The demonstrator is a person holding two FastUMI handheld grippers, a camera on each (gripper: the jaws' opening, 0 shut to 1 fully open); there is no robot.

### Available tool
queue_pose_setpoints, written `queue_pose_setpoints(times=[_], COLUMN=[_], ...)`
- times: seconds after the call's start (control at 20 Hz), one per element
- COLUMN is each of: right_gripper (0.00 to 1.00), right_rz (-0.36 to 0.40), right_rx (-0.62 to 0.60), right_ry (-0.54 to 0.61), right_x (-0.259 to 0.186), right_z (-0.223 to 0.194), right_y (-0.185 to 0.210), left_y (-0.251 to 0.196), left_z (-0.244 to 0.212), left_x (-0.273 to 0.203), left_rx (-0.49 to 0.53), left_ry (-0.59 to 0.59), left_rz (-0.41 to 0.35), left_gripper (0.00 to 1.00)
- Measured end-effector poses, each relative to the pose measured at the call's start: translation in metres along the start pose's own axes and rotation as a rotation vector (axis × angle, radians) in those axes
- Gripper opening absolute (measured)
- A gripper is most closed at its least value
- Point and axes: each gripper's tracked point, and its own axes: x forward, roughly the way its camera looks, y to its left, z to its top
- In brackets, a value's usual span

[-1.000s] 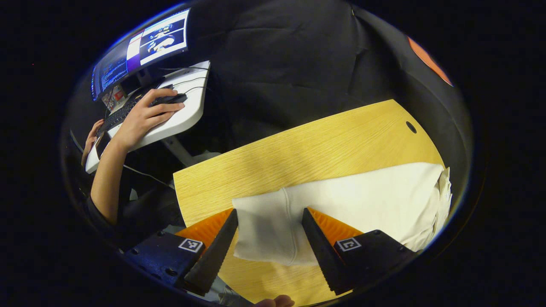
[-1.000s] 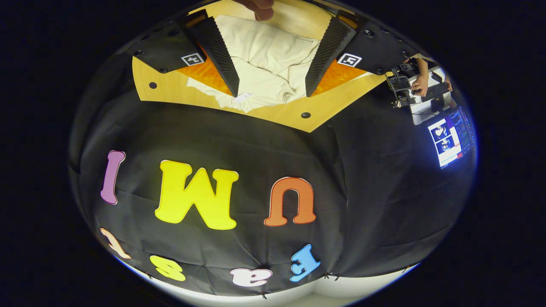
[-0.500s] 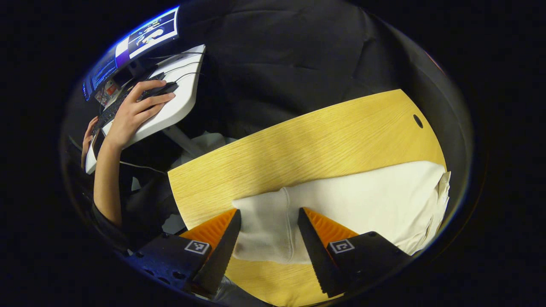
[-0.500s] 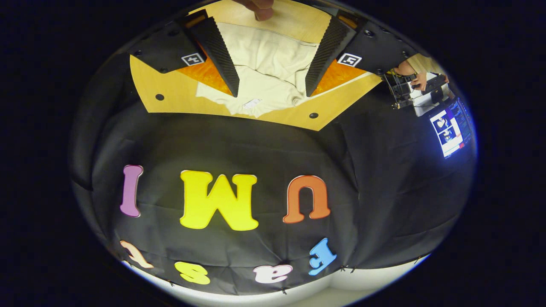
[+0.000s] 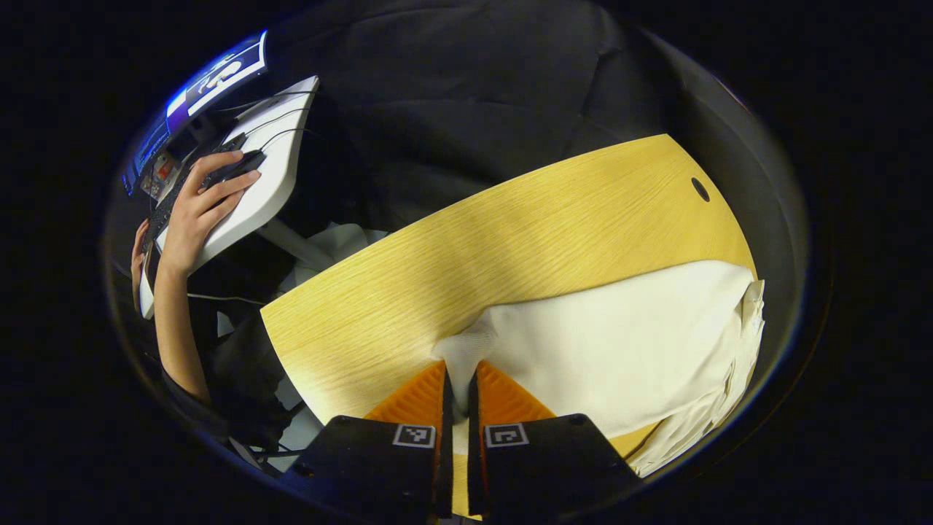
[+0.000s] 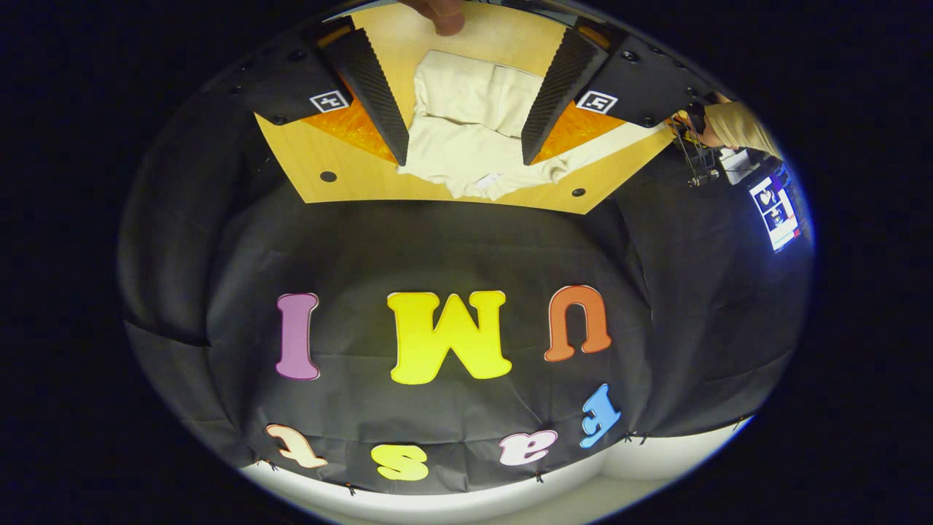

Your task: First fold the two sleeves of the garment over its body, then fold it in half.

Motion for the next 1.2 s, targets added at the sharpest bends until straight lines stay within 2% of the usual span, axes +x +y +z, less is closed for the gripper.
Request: queue_pose_setpoints(times=[0.25, 0.7, 0.95, 1.2], right_gripper=[0.96, 0.96, 0.97, 0.97], right_rz=[-0.021, 0.098, 0.059, -0.006], right_rx=[-0.008, -0.011, -0.021, -0.015], right_ry=[-0.015, -0.043, -0.086, -0.091], right_x=[-0.018, -0.024, -0.024, -0.018], right_z=[-0.009, 0.004, 0.019, 0.024], right_y=[-0.030, -0.010, -0.016, -0.030], left_y=[-0.012, -0.079, -0.142, -0.229], left_z=[-0.004, 0.029, 0.046, 0.051], left_x=[-0.021, -0.111, -0.155, -0.196], left_rx=[0.009, 0.169, 0.233, 0.392], left_ry=[0.023, -0.130, -0.178, -0.236], left_rz=[-0.023, -0.107, -0.177, -0.255], left_gripper=[0.04, 0.03, 0.04, 0.03])
